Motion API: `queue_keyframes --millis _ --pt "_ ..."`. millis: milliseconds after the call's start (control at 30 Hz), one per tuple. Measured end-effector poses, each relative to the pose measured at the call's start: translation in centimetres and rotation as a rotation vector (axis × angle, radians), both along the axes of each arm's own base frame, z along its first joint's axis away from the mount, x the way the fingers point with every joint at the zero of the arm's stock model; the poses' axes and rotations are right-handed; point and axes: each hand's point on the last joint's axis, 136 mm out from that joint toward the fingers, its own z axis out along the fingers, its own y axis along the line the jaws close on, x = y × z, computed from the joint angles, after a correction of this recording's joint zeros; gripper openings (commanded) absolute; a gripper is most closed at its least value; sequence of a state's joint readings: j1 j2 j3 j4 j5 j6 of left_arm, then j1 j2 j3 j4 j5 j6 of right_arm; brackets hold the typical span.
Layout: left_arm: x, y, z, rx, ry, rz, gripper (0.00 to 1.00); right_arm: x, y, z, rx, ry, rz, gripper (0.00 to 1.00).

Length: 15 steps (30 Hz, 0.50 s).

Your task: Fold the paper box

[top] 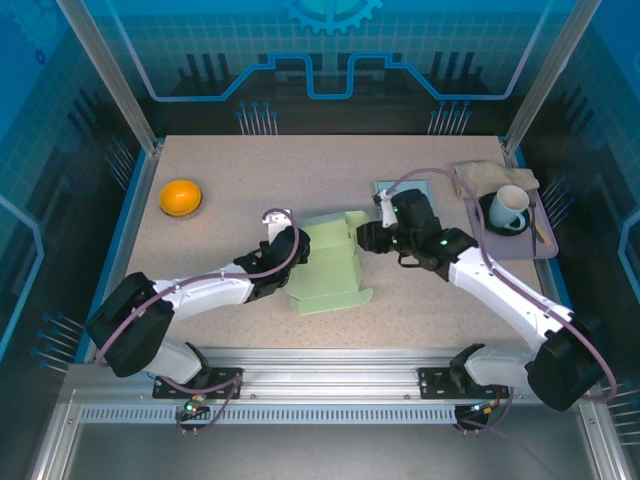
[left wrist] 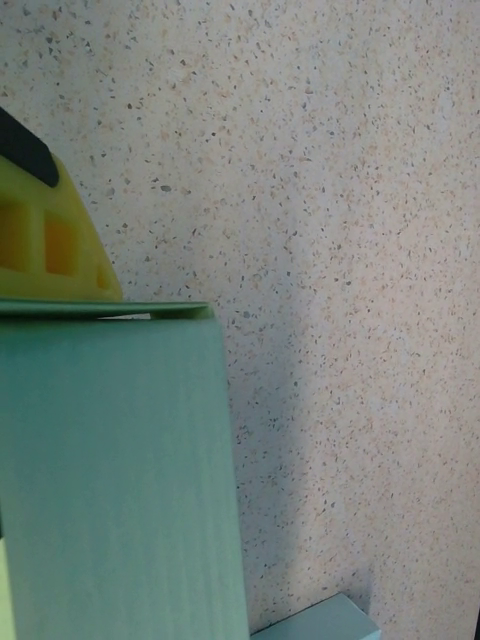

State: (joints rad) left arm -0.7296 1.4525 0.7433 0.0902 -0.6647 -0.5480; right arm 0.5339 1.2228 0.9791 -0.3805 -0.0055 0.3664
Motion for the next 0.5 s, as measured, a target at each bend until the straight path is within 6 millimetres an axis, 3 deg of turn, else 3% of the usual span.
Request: queue_keyframes --millis 100,300,500 --pt "-0.2 0.0 0.4 0.001 -0.008 -0.019 0.06 0.3 -1.0 0.5 -0.108 -0.064 0.076 0.55" --pt "-0.6 -0.6 1.5 0.024 -0.035 -0.106 0.06 0.5 -2.6 -1.2 -0.407 -0.161 0.333 0.56" --pt "-0.8 -0.6 2.2 0.058 -0.07 -0.154 0.06 -0.3 -3.7 -2.2 -0.487 -0.288 0.585 0.56"
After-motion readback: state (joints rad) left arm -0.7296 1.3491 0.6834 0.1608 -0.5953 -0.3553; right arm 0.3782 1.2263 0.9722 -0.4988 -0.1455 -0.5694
